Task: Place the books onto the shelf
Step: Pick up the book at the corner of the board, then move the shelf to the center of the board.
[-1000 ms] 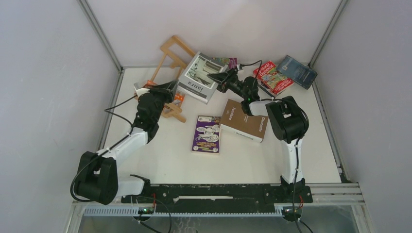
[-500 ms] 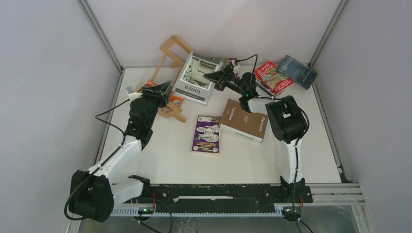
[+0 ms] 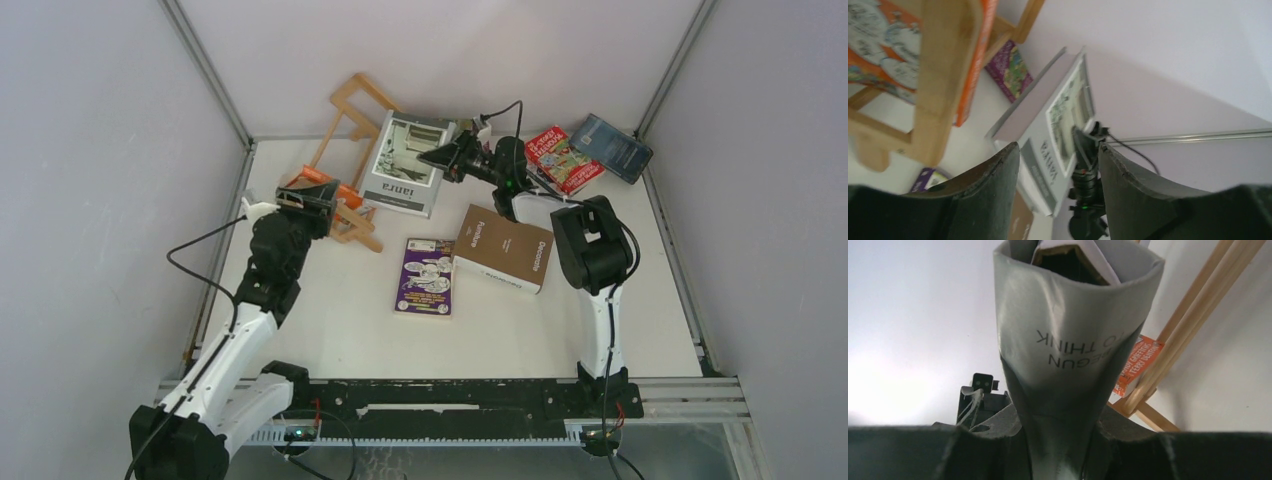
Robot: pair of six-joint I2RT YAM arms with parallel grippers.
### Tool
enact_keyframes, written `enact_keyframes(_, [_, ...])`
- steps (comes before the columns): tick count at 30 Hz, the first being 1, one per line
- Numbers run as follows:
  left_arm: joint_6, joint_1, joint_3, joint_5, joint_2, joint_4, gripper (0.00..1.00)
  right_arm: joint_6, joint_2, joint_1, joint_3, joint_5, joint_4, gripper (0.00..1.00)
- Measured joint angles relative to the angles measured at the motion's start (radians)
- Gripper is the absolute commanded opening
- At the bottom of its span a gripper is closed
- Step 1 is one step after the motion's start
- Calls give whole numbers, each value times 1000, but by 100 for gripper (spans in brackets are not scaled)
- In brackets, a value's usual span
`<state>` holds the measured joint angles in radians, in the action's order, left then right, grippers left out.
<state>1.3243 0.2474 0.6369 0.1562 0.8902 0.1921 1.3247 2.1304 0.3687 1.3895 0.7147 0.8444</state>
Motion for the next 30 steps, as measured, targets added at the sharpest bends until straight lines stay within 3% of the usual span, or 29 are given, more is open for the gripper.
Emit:
enact_keyframes(7, [-87, 0, 0, 23, -32, -173, 65, -168, 0, -6, 111, 21, -163, 27])
enact_keyframes(13, [-157, 1, 0, 37, -40, -225, 69, -343, 0, -10, 204, 20, -324, 27])
enact_keyframes(30, [-316, 6, -21, 51, 108, -169, 70, -611, 31, -15, 496, 31, -555, 26])
